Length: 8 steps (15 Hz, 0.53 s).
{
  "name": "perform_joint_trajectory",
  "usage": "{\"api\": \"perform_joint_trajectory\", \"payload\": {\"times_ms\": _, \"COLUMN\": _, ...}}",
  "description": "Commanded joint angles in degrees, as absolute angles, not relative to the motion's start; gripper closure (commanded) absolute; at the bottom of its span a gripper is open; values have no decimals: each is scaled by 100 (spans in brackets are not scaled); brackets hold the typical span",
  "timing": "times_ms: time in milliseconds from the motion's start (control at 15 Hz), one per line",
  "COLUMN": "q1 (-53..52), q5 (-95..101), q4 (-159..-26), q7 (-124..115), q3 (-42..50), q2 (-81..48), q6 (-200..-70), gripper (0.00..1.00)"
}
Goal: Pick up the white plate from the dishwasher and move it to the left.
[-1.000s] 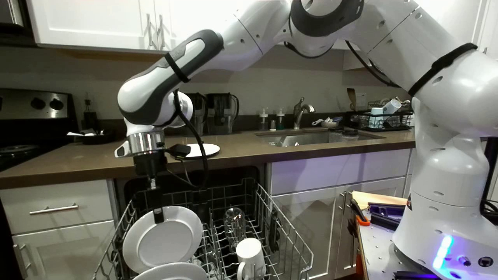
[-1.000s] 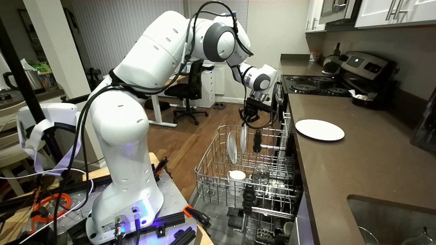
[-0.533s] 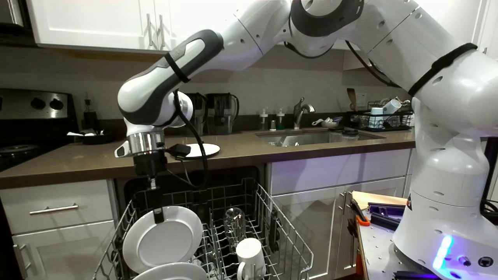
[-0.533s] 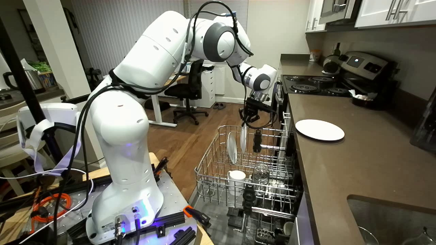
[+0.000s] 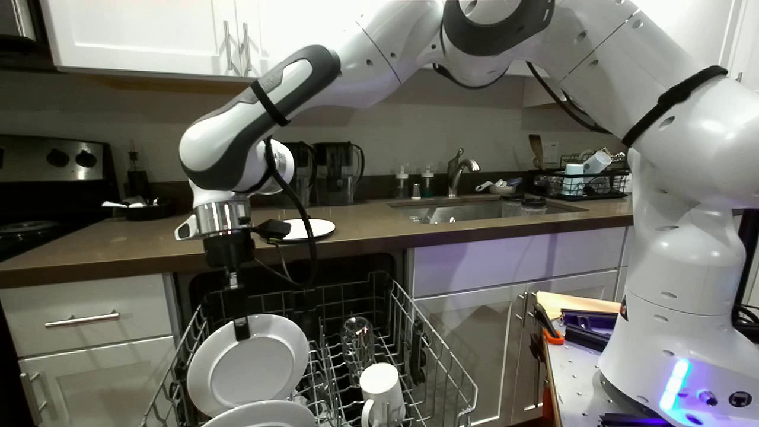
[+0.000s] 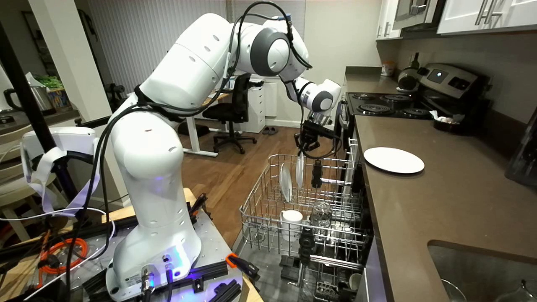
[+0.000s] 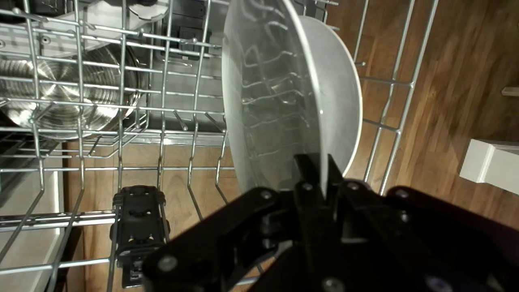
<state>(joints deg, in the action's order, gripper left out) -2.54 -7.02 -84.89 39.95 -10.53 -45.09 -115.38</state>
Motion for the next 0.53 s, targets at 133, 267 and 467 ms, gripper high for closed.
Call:
{"api": "perform_joint_trajectory", "payload": {"times_ms": 133, "q1": -200, "q5": -642, "q4": -8469, "q7": 3957, "q3": -1127, "q2": -4527, "q6": -11528, "gripper": 93}}
{"api": "perform_joint_trajectory", "payload": {"times_ms": 267, "q1": -270, "q5": -612, "q4": -8517, "q7": 3765, "q3": -1077, "q2": -4478, "q6": -11565, "gripper": 98}}
{"api": "perform_joint_trajectory", "payload": {"times_ms": 467, "q1": -441, "q5": -559, "q4": -8724, "q7": 3174, "q3": -1003, "q2": -4327, "q6": -11691, "gripper": 98}}
